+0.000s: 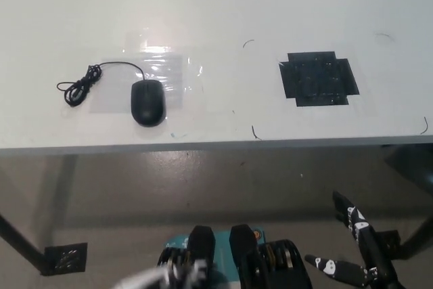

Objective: The robot uses left hand to click on the left button of the black mouse, which is placed on the left area of the table

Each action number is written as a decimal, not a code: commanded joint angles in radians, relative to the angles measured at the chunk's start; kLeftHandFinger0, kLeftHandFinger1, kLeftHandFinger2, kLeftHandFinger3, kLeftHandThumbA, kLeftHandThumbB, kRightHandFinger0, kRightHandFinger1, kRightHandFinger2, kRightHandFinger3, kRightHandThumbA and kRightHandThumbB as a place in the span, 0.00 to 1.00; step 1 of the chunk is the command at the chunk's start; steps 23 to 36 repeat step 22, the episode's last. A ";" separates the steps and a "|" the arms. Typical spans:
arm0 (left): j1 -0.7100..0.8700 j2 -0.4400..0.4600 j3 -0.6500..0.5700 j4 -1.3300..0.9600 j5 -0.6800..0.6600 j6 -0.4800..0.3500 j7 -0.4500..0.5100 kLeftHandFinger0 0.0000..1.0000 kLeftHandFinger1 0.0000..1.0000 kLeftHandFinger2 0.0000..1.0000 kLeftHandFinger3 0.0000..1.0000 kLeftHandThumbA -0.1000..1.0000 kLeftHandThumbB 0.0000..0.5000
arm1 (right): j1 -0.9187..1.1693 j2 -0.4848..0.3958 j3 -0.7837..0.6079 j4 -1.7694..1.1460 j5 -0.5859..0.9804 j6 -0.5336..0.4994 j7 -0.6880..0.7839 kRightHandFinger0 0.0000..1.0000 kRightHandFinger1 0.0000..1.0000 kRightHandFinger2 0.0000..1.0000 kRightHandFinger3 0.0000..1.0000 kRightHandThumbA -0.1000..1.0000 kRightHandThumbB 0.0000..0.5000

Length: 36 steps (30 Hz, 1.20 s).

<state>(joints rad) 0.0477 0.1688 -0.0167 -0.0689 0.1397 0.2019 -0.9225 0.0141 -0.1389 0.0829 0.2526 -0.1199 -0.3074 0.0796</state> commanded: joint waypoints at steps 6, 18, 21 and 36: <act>0.233 -0.136 0.056 -0.183 0.068 -0.672 0.604 1.00 1.00 1.00 1.00 1.00 0.52 | 0.009 0.010 0.008 -0.016 -0.002 -0.064 -0.010 0.95 1.00 1.00 1.00 1.00 0.25; 0.020 -0.182 0.165 0.176 0.086 -0.672 0.713 1.00 1.00 1.00 1.00 1.00 0.50 | -0.018 0.025 0.012 0.006 -0.017 -0.086 -0.024 1.00 1.00 1.00 1.00 1.00 0.34; -0.002 -0.184 0.161 0.212 0.114 -0.672 0.748 1.00 1.00 1.00 1.00 1.00 0.44 | -0.018 0.023 0.012 0.007 -0.018 -0.089 -0.023 1.00 1.00 1.00 1.00 1.00 0.34; -0.002 -0.184 0.161 0.212 0.114 -0.672 0.748 1.00 1.00 1.00 1.00 1.00 0.44 | -0.018 0.023 0.012 0.007 -0.018 -0.089 -0.023 1.00 1.00 1.00 1.00 1.00 0.34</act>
